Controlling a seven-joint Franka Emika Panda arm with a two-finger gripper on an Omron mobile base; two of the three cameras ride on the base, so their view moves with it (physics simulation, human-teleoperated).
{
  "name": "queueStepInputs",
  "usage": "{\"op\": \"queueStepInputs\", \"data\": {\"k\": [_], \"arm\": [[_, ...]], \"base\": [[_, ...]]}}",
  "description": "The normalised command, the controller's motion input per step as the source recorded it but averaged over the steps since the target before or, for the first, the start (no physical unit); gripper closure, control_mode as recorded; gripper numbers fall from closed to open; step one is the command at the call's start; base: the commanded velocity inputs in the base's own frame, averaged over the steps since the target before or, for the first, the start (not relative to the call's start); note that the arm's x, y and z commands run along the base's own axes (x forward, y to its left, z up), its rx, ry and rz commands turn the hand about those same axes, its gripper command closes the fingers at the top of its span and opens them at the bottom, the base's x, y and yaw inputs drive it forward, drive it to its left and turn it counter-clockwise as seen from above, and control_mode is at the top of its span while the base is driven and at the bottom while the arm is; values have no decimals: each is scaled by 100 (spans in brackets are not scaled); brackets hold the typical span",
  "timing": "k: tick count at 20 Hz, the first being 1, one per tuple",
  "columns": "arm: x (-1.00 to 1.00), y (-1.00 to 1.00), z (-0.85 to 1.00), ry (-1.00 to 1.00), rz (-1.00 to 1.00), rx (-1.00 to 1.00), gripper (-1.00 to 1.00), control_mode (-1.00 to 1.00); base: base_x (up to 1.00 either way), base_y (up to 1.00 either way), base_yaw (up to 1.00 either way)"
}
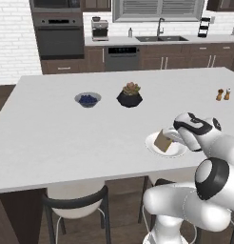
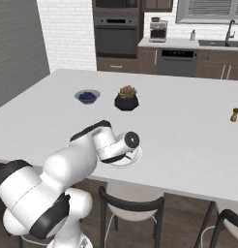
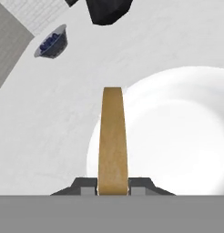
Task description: Start the toaster. Once the lever pops up, take the bread to the plate on the dining counter.
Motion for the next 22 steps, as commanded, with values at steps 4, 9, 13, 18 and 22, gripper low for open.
{"op": "queueStepInputs", "data": {"k": [4, 9, 13, 18, 22], "arm": [[2, 0, -41, 0, -1, 0, 100, -100], [0, 0, -21, 0, -1, 0, 100, -100], [0, -3, 0, -2, 0, 2, 100, -100], [0, -1, -1, 0, 0, 0, 100, -100], [0, 0, 0, 0, 0, 0, -100, -100]], "base": [[0, 0, 0], [0, 0, 0], [0, 0, 0], [0, 0, 0], [0, 0, 0]]}}
